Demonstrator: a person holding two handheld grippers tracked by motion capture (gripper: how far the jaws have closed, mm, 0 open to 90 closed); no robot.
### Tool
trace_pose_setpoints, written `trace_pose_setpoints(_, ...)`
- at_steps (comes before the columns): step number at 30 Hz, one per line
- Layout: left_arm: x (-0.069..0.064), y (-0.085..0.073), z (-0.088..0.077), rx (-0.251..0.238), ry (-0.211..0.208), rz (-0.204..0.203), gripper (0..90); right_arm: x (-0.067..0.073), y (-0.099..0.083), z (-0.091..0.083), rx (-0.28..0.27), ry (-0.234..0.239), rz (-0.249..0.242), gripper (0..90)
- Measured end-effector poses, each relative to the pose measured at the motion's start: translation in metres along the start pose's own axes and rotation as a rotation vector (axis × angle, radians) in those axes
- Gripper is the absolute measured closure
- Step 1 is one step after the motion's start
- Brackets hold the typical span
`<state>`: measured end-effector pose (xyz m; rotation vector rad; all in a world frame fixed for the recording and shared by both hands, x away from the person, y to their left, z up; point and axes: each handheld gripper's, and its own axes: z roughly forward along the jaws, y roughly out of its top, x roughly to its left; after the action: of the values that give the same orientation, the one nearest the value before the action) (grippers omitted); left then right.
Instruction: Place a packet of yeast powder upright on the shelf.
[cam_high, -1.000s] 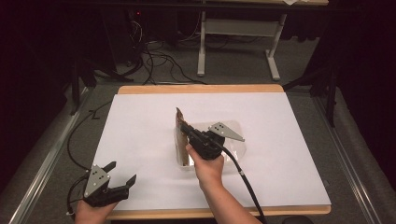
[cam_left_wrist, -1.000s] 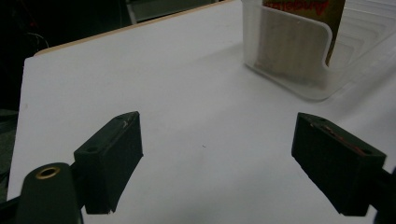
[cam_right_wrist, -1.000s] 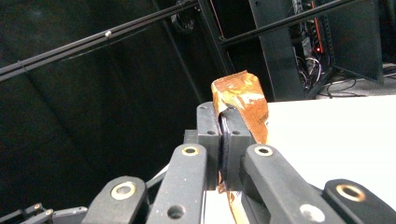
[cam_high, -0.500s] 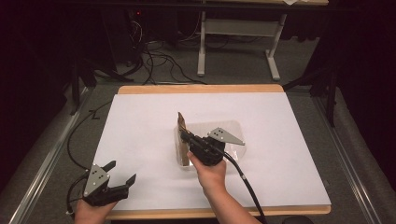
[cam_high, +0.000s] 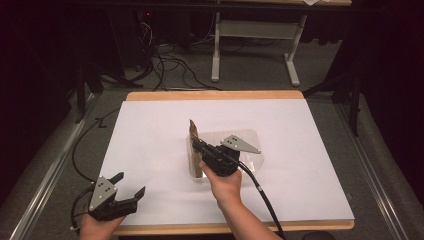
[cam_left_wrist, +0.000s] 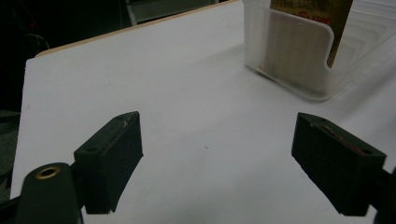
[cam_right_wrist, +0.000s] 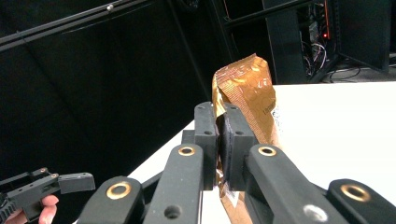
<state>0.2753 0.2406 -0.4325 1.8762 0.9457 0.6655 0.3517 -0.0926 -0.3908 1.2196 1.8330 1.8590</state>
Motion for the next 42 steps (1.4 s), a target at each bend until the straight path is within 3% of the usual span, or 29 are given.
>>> trace_pose_setpoints(17,0.0,0.0,-0.001,-0.003,0.003,-0.003,17.0,0.004,0.004,-0.001,0.013,-0.005,-0.04,83.5)
trace_pose_setpoints(23,0.001,0.0,-0.001,-0.005,0.004,-0.006,17.0,0.006,0.006,0.0,0.028,0.012,-0.044,65.9)
trace_pose_setpoints(28,0.0,0.0,-0.001,-0.002,0.004,-0.003,17.0,0.008,0.008,-0.002,0.032,0.003,-0.079,47.2)
trace_pose_setpoints(31,0.0,0.0,-0.001,-0.002,0.004,-0.003,17.0,0.008,0.009,-0.002,0.036,0.009,-0.092,41.5)
trace_pose_setpoints(32,0.0,0.0,-0.001,-0.004,0.006,-0.004,17.0,0.009,0.01,-0.002,0.039,0.002,-0.102,34.4)
trace_pose_setpoints(37,0.0,0.0,0.0,0.0,0.003,-0.002,17.0,0.012,0.009,-0.004,0.052,-0.001,-0.142,25.7)
trace_pose_setpoints(42,0.0,0.0,0.0,0.002,0.003,-0.001,17.0,0.017,0.005,-0.009,0.07,0.011,-0.163,24.1)
